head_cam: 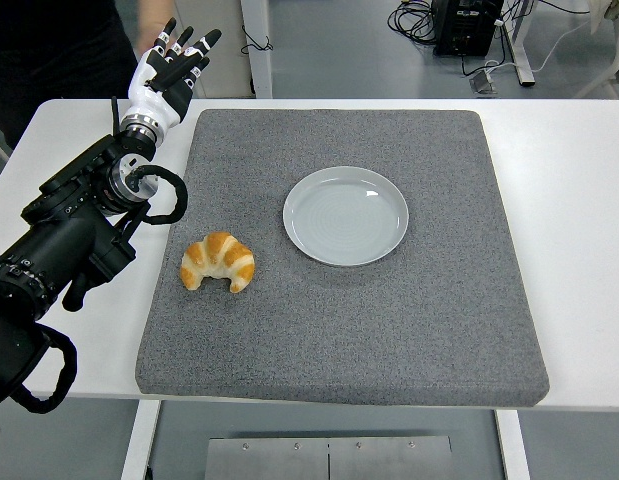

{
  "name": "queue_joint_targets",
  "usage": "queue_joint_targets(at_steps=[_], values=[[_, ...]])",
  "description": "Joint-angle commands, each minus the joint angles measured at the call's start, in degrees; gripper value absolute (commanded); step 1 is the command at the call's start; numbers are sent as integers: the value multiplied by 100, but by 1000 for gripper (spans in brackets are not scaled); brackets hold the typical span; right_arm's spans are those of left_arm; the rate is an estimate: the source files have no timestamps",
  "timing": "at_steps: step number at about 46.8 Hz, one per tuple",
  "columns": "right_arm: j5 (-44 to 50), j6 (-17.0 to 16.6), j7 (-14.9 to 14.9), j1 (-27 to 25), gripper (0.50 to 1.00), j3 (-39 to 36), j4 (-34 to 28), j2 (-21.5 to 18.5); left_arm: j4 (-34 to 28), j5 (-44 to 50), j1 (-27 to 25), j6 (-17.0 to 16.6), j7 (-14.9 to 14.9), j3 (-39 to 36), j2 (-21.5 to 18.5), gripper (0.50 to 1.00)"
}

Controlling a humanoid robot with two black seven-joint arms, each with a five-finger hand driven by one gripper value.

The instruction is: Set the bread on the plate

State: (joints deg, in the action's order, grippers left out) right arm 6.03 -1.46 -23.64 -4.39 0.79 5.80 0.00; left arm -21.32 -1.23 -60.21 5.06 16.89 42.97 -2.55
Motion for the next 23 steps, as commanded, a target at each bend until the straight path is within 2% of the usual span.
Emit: queue_joint_targets(at_steps=[1,9,23], values=[[-5,6,0,0,1000,0,0,0,-13,9,9,4,7,10,0,981],[3,-3,0,0,1000,0,0,0,-13,9,18,-5,271,1,0,981],[3,6,0,0,1000,0,0,0,-13,18,36,-57,262,-34,0,981]])
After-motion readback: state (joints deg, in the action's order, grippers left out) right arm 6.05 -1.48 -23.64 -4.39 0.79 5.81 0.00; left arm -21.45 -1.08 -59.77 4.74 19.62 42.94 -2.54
